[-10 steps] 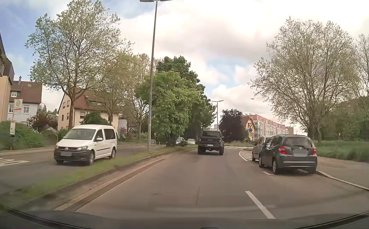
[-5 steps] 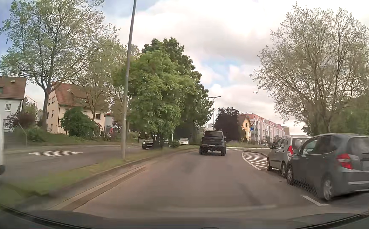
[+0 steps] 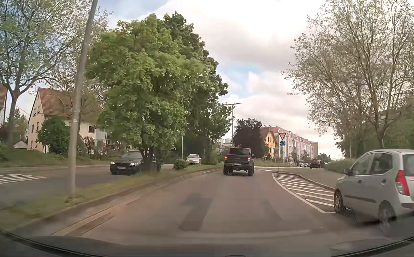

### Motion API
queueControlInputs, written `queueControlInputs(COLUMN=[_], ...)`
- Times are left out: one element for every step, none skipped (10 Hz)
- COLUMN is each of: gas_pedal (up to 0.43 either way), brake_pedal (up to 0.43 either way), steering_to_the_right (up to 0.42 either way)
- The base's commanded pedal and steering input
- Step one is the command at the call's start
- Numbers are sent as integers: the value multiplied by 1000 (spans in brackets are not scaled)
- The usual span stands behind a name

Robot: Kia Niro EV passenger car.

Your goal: Follow the waypoints while adhering to traffic rules and regulations

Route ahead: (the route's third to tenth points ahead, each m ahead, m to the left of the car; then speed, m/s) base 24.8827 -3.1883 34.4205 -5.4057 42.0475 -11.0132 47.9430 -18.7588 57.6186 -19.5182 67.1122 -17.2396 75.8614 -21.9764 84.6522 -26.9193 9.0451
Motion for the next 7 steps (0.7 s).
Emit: queueControlInputs(gas_pedal=[110, 110, 110, 110, 110, 98, 98], brake_pedal=[0, 0, 0, 0, 0, 0, 0], steering_to_the_right=[37, 36, 35, 34, 33, 33, 32])
